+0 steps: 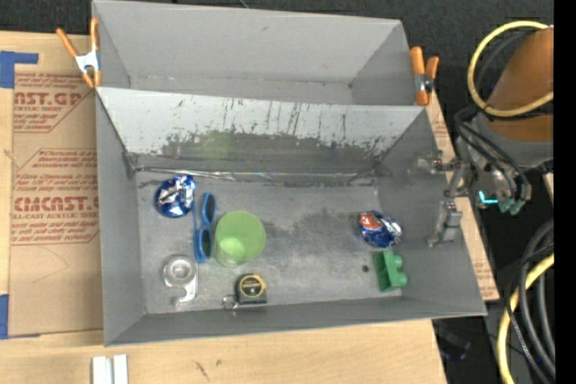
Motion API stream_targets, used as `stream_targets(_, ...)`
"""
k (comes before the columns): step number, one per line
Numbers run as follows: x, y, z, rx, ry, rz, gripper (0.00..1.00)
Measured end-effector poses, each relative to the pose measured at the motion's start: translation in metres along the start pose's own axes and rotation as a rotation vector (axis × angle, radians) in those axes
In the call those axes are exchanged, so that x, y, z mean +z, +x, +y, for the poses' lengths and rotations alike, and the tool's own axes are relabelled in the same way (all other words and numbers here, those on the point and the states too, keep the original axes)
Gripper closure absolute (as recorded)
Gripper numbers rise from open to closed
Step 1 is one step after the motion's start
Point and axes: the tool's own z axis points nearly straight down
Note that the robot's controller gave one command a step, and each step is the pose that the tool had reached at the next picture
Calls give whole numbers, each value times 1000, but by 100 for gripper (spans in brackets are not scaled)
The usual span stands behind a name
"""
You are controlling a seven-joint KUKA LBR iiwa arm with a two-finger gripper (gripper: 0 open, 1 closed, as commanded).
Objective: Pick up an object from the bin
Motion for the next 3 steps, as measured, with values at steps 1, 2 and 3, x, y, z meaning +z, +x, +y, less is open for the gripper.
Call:
stream_targets(1, 129, -29, 23, -123, -2, -2, 0)
stream_targets(2, 123, -32, 23, -123, 1, -11, 100)
stream_targets(3, 13, -27, 24, -187, 4, -15, 100)
